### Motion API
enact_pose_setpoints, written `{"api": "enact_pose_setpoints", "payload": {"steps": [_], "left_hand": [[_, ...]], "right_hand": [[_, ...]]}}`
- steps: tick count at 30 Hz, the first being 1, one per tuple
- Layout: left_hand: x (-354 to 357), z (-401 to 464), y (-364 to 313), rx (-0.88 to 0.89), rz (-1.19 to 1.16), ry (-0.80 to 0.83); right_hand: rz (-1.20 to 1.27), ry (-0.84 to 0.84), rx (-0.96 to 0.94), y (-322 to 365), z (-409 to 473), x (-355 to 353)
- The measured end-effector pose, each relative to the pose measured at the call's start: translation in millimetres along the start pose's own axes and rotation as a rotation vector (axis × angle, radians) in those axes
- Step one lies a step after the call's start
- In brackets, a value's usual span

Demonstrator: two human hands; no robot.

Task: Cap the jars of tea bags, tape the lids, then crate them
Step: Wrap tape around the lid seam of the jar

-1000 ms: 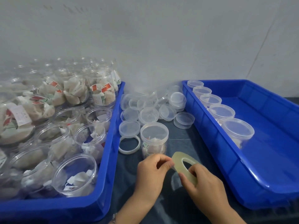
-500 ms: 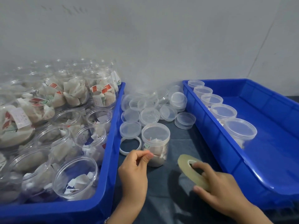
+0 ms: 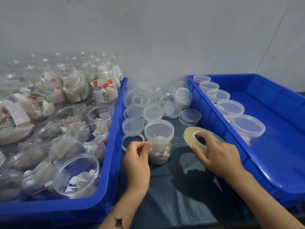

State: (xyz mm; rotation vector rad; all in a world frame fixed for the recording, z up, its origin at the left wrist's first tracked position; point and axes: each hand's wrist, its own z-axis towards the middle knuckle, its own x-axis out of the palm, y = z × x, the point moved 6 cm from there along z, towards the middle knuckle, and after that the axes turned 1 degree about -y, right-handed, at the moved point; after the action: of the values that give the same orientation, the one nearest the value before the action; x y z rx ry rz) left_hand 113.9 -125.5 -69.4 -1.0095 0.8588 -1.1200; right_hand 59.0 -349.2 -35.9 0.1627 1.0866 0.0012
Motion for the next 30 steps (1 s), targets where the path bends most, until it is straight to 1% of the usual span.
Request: {"api": "enact_pose_setpoints", "payload": {"steps": [5,14,19,26,30], "left_hand": [[1,3,3,-0.005,0.009,0.004],[7,6,10,0.003,0.013,0.026],[10,8,10,0.027,0.029,0.035],[6,10,13,0.143,0.129,-0.003],[6,12,20,0.128,0.129,-0.003]], "right_hand": [[0.043,-0.118,-0.029,-2,3,-2],[0.045,-0.190,-0.082,-4,7,0],[0.054,-0.193,-0.086,-6,7,4],[0.055,-0.191,-0.088,-5,12,4],[0.040,-0.195,-0.061,-4,15,6]]}}
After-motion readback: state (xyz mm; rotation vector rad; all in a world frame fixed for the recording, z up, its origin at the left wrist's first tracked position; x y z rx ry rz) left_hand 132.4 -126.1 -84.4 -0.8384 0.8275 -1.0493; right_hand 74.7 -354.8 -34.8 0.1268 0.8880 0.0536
